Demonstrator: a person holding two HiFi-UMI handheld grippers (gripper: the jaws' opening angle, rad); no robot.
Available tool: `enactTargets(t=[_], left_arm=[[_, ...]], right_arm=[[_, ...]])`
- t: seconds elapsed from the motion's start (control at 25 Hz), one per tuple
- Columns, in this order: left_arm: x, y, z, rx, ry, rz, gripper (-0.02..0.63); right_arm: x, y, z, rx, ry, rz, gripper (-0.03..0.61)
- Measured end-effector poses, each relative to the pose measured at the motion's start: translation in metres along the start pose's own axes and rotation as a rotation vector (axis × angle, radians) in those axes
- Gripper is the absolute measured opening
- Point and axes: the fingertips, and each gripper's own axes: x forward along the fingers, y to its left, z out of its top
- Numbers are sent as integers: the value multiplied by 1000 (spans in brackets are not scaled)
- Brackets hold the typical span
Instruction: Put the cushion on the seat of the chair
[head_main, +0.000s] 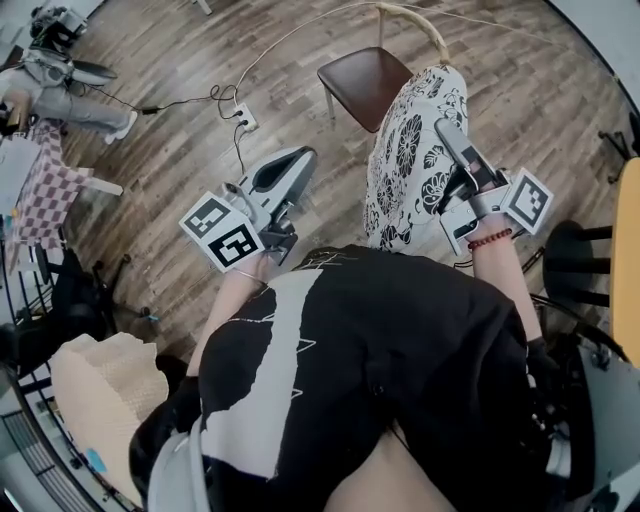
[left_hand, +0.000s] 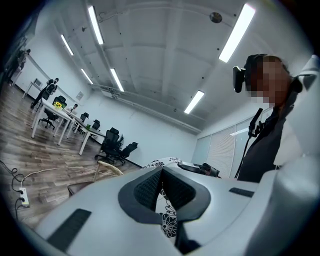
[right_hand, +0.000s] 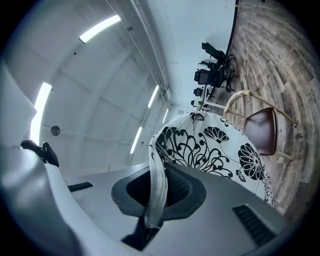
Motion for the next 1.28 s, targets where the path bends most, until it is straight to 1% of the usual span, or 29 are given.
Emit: enactTargets(t=[0.24, 0.44, 0.56, 0.64, 0.8, 1.08, 1.16, 1.28], left_arm=[[3, -5, -5, 45, 37, 1, 11], [10, 5, -15, -1, 34, 7, 11], [19, 11, -18, -6, 40, -9, 11], [30, 28, -11, -17, 43, -24, 11], [67, 90, 11, -57, 48, -51, 11], [88, 108, 11, -34, 62, -124, 11], [99, 132, 25, -32, 65, -140, 11], [125, 184, 59, -46, 79, -164, 11]], right_arm=[[-2, -7, 1, 49, -10, 7, 26], [-2, -18, 1, 37, 2, -1, 26], [-5, -27, 3, 42, -10, -17, 26], [9, -35, 11, 56, -18, -39, 26], [60, -58, 37, 53, -21, -81, 26], [62, -67, 44, 18, -84, -90, 26], [83, -75, 58, 11, -109, -97, 26], [135, -86, 85, 18, -140, -127, 26]])
